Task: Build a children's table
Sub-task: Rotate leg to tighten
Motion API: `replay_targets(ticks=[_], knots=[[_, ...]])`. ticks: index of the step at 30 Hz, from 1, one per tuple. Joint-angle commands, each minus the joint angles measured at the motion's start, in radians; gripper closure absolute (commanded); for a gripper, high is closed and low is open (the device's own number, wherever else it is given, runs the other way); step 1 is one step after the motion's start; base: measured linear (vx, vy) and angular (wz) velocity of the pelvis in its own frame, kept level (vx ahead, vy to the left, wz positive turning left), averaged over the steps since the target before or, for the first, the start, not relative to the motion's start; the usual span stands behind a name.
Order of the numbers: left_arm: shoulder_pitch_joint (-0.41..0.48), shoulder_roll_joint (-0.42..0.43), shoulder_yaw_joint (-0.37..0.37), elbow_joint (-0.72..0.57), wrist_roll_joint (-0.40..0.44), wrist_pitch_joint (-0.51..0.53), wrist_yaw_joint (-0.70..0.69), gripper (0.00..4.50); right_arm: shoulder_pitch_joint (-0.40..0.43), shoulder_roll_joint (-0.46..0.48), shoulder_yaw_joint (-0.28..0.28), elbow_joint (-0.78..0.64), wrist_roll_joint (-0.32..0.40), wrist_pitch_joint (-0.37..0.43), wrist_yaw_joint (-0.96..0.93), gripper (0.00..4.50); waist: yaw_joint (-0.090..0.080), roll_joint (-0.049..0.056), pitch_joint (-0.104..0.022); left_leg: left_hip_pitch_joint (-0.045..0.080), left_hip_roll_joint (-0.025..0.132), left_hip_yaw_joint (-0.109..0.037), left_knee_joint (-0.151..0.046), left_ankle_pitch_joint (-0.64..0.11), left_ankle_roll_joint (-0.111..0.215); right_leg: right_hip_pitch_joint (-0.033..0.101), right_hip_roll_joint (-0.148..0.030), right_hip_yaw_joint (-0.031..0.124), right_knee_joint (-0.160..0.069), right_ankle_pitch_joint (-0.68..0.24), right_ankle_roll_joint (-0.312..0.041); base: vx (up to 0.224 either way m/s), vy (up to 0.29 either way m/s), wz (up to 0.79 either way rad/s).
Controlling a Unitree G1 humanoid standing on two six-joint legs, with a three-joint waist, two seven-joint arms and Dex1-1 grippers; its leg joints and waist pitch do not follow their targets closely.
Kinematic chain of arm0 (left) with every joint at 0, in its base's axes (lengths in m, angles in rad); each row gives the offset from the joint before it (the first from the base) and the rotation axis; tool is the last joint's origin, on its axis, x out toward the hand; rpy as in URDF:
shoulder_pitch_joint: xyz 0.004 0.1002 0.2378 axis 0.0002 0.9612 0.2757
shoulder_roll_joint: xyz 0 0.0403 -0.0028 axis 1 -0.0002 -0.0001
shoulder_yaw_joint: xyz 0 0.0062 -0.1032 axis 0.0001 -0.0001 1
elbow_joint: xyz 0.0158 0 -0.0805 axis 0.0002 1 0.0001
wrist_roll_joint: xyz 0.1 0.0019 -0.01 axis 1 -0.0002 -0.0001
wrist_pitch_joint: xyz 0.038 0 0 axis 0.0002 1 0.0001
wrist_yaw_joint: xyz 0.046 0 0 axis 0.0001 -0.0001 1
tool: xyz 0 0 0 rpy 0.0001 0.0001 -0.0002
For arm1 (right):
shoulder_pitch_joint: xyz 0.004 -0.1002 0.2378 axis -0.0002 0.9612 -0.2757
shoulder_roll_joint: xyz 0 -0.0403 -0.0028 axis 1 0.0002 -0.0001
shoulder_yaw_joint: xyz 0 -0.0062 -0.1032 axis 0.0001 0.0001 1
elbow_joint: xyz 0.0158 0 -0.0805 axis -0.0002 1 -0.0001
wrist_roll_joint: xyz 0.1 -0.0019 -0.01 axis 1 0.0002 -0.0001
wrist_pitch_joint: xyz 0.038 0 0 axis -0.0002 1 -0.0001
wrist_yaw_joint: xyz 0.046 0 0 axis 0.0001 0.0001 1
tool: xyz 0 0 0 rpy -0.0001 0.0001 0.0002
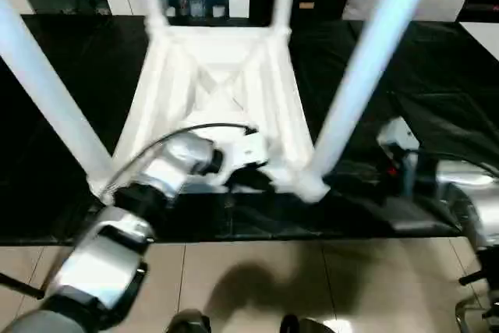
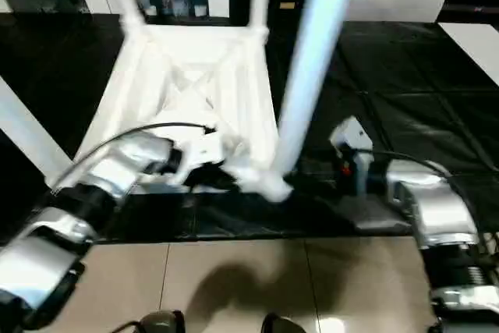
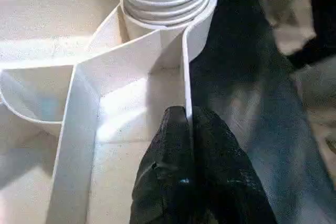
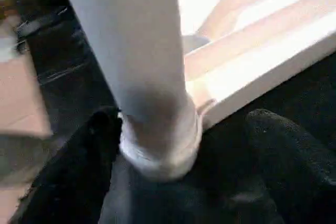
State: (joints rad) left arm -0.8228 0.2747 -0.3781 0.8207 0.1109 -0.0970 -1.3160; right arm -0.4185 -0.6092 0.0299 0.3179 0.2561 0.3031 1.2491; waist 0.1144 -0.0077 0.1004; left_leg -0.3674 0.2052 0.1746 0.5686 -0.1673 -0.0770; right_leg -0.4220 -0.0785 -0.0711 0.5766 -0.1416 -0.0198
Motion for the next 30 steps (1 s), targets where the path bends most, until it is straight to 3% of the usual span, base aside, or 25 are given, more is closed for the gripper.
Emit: replay_targets(ticks=[1, 16, 21, 30], knots=[[0.012, -0.012, -0.065, -0.027, 0.010, -0.038, -0.092, 4.50, 0.002, -0.013, 0.024, -0.014, 0.029, -0.001, 0.067, 1.02, -0.001, -0.006, -0.078, 0.011, 0.026, 0.005, -0.053, -0.194, 0.106, 0.067, -0.061, 0.038, -0.058, -0.239, -0.253, 0.000, 0.000, 0.00], [0.018, -0.012, -0.072, -0.024, 0.007, -0.084, -0.143, 4.50, 0.009, 0.013, 0.052, -0.035, 0.082, 0.012, 0.156, 2.27, 0.012, -0.008, -0.088, 0.009, 0.026, 0.004, -0.049, -0.151, 0.103, 0.070, -0.061, 0.038, -0.048, -0.191, -0.263, 0.000, 0.000, 0.00], [0.021, -0.014, -0.074, -0.021, 0.004, -0.087, -0.144, 4.50, 0.020, 0.018, 0.064, -0.049, 0.094, 0.013, 0.164, 2.53, 0.016, -0.010, -0.089, 0.009, 0.026, 0.004, -0.048, -0.149, 0.103, 0.071, -0.061, 0.039, -0.047, -0.188, -0.260, 0.000, 0.000, 0.00], [0.026, -0.033, -0.051, -0.016, 0.004, -0.033, -0.079, 4.50, 0.049, 0.039, 0.058, -0.092, 0.119, 0.057, 0.140, 2.57, 0.023, -0.011, -0.089, 0.011, 0.026, 0.004, -0.049, -0.160, 0.088, 0.070, -0.061, 0.039, -0.050, -0.231, -0.242, 0.000, 0.000, 0.00]])
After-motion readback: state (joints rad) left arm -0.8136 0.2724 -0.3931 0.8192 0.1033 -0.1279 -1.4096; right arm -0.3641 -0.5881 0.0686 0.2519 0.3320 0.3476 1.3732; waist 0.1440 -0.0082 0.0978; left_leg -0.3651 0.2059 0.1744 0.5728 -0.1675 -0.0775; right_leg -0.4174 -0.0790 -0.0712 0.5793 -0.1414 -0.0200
